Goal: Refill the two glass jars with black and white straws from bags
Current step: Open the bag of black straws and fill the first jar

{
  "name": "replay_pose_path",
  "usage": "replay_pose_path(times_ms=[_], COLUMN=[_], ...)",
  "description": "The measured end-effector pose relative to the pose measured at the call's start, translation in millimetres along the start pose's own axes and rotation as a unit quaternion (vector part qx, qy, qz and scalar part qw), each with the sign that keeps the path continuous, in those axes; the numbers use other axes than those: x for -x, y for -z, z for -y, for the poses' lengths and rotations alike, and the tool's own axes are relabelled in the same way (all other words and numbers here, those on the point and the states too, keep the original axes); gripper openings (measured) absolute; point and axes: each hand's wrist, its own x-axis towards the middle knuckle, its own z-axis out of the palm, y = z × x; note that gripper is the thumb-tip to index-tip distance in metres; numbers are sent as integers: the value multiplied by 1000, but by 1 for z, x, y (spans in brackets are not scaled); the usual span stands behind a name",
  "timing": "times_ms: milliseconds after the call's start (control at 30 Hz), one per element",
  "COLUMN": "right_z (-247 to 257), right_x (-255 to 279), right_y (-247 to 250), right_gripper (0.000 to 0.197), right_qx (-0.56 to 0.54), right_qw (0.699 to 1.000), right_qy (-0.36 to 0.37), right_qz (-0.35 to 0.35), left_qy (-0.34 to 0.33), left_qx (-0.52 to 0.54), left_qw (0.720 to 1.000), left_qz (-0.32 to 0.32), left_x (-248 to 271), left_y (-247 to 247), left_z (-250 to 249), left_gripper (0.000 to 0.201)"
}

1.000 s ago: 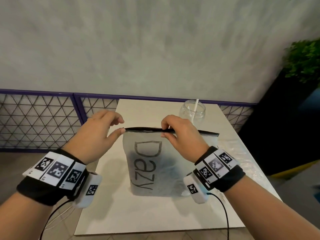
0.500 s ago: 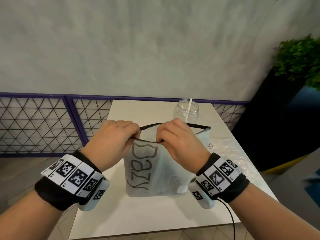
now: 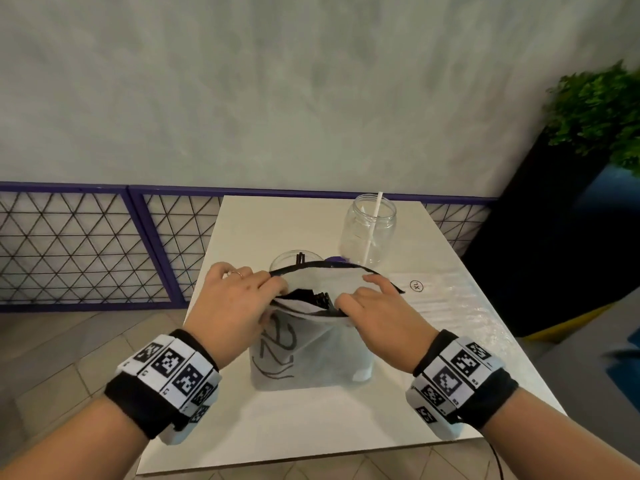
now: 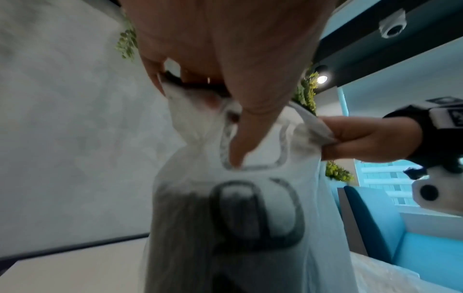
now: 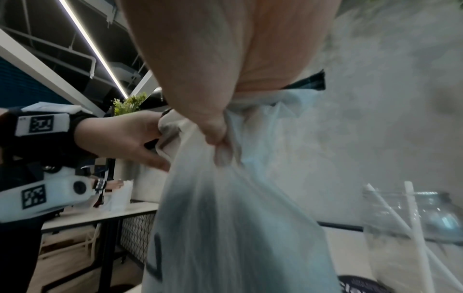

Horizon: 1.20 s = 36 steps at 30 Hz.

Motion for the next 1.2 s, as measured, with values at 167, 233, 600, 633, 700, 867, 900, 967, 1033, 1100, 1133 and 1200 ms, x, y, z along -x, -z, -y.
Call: replay_pose_path(times_ms=[167, 233, 600, 633, 700, 867, 900, 967, 1033, 1100, 1133, 1200], right_z=[6, 9, 20, 20, 22, 28, 28, 30, 32, 33, 34, 36], right_x=[15, 19, 32, 32, 35, 40, 41, 44, 46, 47, 47, 46], right_y=[-24, -38, -68, -69, -71, -69, -68, -67, -69, -70, -70, -71], right_gripper=[49, 37, 18, 18, 19, 14, 16, 20, 22, 23, 23, 24], right_qx=[-1, 8, -55, -58, -64, -98, -115, -129, -115, -101, -102, -114], right_qw=[999, 1000, 997, 997, 997, 995, 993, 991, 992, 993, 993, 991], right_qy=[16, 20, 29, 28, 24, 15, 9, 7, 18, 20, 16, 1], right_qz=[33, 13, -43, -43, -37, 22, 27, 30, 47, 60, 61, 63], left_qy=[-21, -32, -68, -68, -62, -56, -58, -61, -57, -53, -53, -52], left_qx=[5, 1, -30, -28, -21, 18, 14, 3, -7, -4, 1, 20], left_qw=[999, 999, 995, 995, 995, 997, 998, 998, 998, 998, 998, 998], left_qz=[-34, -26, -61, -70, -80, -44, -33, -17, 9, 25, 26, 35], left_x=[11, 14, 26, 28, 29, 32, 33, 34, 34, 35, 36, 40], left_y=[-25, -29, -58, -61, -65, -62, -61, -62, -62, -60, -59, -60], left_z=[1, -3, -6, -6, -4, -3, -4, -4, -6, -9, -11, -14], left_gripper=[36, 41, 31, 30, 31, 26, 24, 25, 25, 18, 17, 29])
